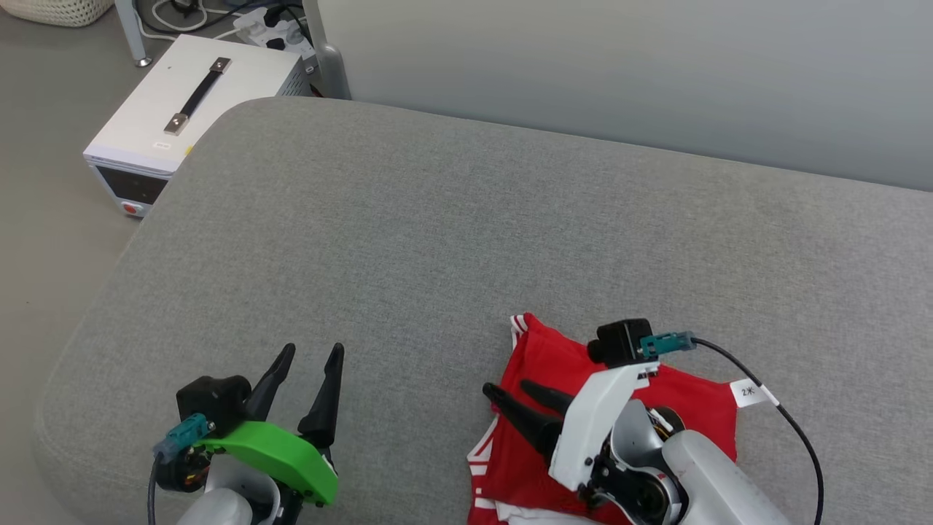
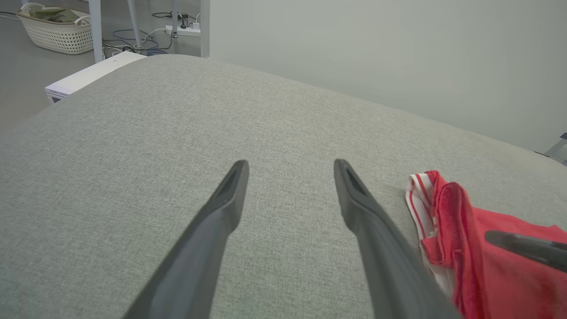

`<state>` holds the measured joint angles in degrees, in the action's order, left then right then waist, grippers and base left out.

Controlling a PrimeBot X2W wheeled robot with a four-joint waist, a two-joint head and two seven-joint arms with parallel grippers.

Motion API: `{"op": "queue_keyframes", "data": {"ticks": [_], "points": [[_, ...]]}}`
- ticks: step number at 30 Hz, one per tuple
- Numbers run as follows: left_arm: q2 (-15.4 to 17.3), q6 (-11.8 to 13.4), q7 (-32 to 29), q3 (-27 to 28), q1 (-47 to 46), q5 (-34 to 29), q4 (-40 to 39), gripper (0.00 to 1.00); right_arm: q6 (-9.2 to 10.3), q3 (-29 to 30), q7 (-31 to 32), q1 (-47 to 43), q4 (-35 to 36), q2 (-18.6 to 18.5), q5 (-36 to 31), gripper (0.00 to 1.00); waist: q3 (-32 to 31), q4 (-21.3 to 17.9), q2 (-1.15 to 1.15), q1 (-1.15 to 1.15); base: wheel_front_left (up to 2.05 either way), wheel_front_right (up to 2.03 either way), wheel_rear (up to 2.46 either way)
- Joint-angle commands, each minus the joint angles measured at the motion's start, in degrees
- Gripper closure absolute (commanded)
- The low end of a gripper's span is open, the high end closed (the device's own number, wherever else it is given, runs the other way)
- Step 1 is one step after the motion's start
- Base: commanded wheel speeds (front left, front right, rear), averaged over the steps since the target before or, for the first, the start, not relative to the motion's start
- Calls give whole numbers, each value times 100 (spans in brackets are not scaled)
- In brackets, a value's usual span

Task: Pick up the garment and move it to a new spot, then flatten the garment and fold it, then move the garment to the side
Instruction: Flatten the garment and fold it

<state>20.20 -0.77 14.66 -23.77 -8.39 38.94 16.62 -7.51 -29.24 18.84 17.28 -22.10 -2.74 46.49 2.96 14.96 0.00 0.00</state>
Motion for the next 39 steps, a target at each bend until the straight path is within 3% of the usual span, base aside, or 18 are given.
{"op": "queue_keyframes", "data": {"ticks": [1, 4, 9, 19, 23, 29, 39], "points": [[-9, -23, 32, 10, -58, -16, 11, 0, 2, 14, -51, 127, 72, -14, 88, 0, -68, -80, 0, 0, 0, 0, 0], [10, -26, 31, 4, -35, -18, -4, 0, 2, 116, -140, 230, 165, -14, 57, 0, -131, -192, 0, 0, 0, 0, 0], [40, -15, 29, 16, -2, -8, -111, 0, 2, 445, -257, 455, 384, -80, -861, 0, -191, -477, 0, 0, 0, 0, 0], [-47, -24, 32, 180, 22, -111, -469, 0, 2, 982, -1217, 341, 1236, -1509, -2499, 0, -282, -980, 0, 0, 0, 0, 0], [-165, -43, 33, 443, 99, -351, -712, 0, 2, 1431, -1648, -16, 1531, -1758, -2786, 0, -310, -1129, 0, 0, 0, 0, 0], [-448, -149, 33, 958, 349, -876, -1096, 0, 2, 2103, -2126, -765, 2103, -1640, -3023, 0, -327, -1293, 0, 0, 0, 0, 0], [-889, -519, 33, 1362, 728, -1463, -1104, 0, 2, 2973, -2628, -1931, 2777, -709, -3179, 0, -305, -1343, 0, 0, 0, 0, 0]]}}
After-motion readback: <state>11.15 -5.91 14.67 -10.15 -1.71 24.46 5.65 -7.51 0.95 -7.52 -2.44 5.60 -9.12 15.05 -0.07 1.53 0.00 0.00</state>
